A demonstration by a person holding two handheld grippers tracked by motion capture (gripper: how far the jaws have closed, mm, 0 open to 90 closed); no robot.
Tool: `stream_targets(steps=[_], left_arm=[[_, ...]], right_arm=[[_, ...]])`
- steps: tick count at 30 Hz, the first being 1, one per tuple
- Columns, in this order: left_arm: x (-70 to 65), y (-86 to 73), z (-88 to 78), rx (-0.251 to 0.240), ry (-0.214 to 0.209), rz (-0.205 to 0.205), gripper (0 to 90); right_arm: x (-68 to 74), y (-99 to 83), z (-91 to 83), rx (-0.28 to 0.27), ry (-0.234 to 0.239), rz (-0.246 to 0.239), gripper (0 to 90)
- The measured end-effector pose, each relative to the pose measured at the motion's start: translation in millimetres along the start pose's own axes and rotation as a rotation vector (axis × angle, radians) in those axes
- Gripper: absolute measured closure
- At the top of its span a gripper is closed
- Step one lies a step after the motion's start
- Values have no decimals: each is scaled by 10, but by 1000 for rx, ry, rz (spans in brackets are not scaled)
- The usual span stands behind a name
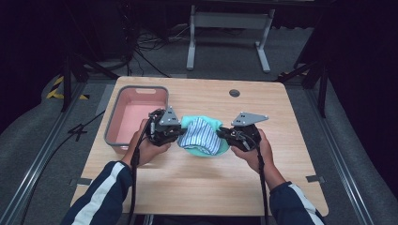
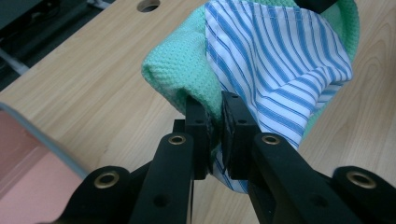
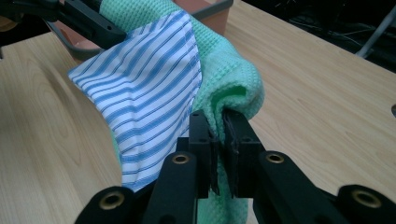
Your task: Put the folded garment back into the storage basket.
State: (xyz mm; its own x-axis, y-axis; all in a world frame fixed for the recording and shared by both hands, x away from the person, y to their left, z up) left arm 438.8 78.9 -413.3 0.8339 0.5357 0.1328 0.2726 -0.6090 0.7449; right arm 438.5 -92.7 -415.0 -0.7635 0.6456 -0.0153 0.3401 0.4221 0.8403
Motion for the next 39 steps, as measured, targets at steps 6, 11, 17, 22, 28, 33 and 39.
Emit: stream_targets(steps=[6, 11, 17, 22, 28, 33, 39], left_arm=[[141, -57, -169, 0, 30, -15, 826], [257, -114, -311, -15, 57, -42, 826], [420, -217, -517, -26, 96, -72, 825], [552, -316, -704, -37, 131, -99, 826], [697, -455, -891, -28, 175, -119, 826], [842, -581, -1026, -24, 210, -154, 825], [988, -714, -1089, -24, 226, -195, 825]], right_arm=[[74, 166, 87, -7, 14, -15, 824], [171, 328, 189, -15, 32, -33, 824], [296, 528, 335, -19, 48, -57, 824], [451, 746, 494, -27, 88, -71, 824], [588, 910, 670, -28, 106, -93, 824], [708, 1014, 832, -22, 120, -108, 824], [827, 1081, 1050, -7, 142, -114, 824]])
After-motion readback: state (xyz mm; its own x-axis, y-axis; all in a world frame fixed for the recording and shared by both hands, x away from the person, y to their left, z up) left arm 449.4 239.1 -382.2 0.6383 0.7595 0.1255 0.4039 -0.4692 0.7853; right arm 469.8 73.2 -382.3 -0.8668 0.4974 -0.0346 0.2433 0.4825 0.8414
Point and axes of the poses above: each handheld gripper's, and its own axes: z roughly forward along the jaws, y roughly out of its top, x roughly to its left, the point moved 9 cm from there along z, roughly forward along the jaws, and after that the axes turned 1 degree about -x, right-handed, at the moved point
